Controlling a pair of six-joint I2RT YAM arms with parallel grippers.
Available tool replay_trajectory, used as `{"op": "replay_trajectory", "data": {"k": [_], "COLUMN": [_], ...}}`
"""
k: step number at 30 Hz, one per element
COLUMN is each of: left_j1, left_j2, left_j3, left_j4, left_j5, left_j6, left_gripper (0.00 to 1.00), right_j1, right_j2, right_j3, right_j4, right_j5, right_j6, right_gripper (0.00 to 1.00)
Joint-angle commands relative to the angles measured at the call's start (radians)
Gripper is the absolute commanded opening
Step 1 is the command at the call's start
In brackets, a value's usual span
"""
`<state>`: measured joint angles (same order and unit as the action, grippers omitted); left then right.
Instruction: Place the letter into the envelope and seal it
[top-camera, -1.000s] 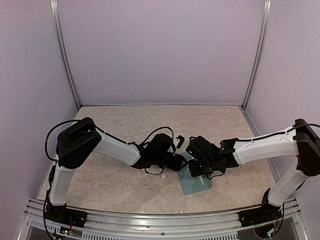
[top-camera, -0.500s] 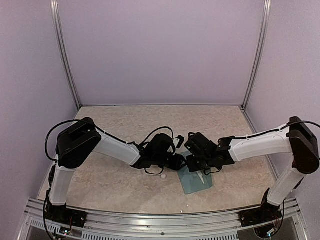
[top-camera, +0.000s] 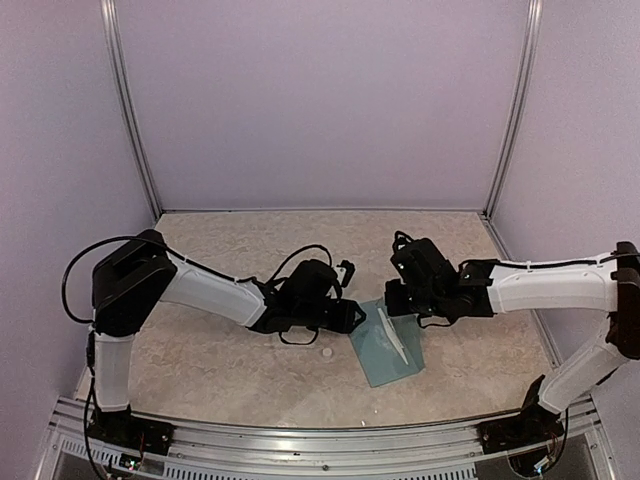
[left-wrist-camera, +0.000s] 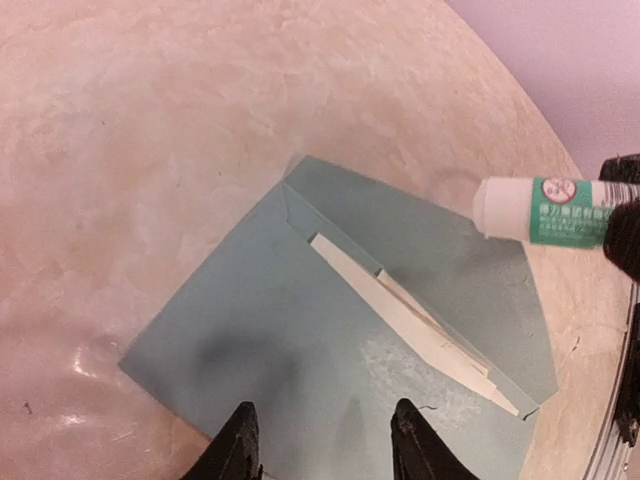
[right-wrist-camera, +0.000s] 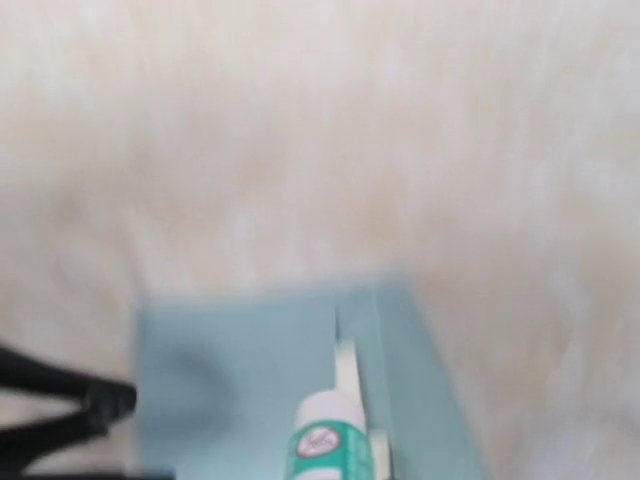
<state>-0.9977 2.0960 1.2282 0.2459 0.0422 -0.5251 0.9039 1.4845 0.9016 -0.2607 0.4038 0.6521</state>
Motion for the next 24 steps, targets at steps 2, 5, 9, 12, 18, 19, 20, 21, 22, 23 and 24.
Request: {"op": "replay_trajectory", "data": {"k": [2,5,9,12,18,19,20,21,22,23,24], "left_j1": [-0.006,-0.014,-0.013,-0.015,-0.030,-0.036,-0.043,-0.048,-0.052,-0.058,-0.061], "left_j2": [-0.204,-0.296,-0.425,-0.481,-0.472,-0.464,-0.454,-0.446,-0.437,-0.430,-0.426], "left_j3": [-0.039,-0.070,-0.135,-0.175,-0.161,-0.149,-0.134,-0.122,-0.108,-0.099,-0.091], "left_j4": [0.007,0.039,0.169,0.300,0.488,0.493,0.495,0.499,0.504,0.506,0.505], "left_j5": [-0.117,-0.123,-0.079,-0.035,0.097,0.106,0.113,0.119,0.124,0.126,0.127], "left_j6": [-0.049,-0.118,-0.281,-0.386,-0.534,-0.542,-0.546,-0.549,-0.550,-0.549,-0.551], "left_gripper": [0.48,0.57,0.74,0.80,0.85,0.85,0.85,0.85,0.86,0.86,0.86], "right_j1": [-0.024,-0.023,-0.020,-0.012,0.049,0.063,0.075,0.088,0.098,0.108,0.118], "right_j2": [-0.177,-0.284,-0.417,-0.496,-0.547,-0.542,-0.536,-0.528,-0.515,-0.505,-0.495], "right_j3": [-0.046,-0.128,-0.260,-0.356,-0.435,-0.434,-0.433,-0.430,-0.423,-0.416,-0.409], "right_j4": [0.216,0.433,0.680,0.861,1.083,1.100,1.118,1.134,1.140,1.148,1.154], "right_j5": [0.053,-0.010,-0.092,-0.147,-0.181,-0.180,-0.178,-0.181,-0.179,-0.179,-0.181], "right_j6": [-0.108,-0.178,-0.244,-0.273,-0.345,-0.359,-0.380,-0.393,-0.405,-0.414,-0.426], "right_gripper": [0.00,0.00,0.00,0.00,0.00,0.00,0.00,0.00,0.00,0.00,0.00]}}
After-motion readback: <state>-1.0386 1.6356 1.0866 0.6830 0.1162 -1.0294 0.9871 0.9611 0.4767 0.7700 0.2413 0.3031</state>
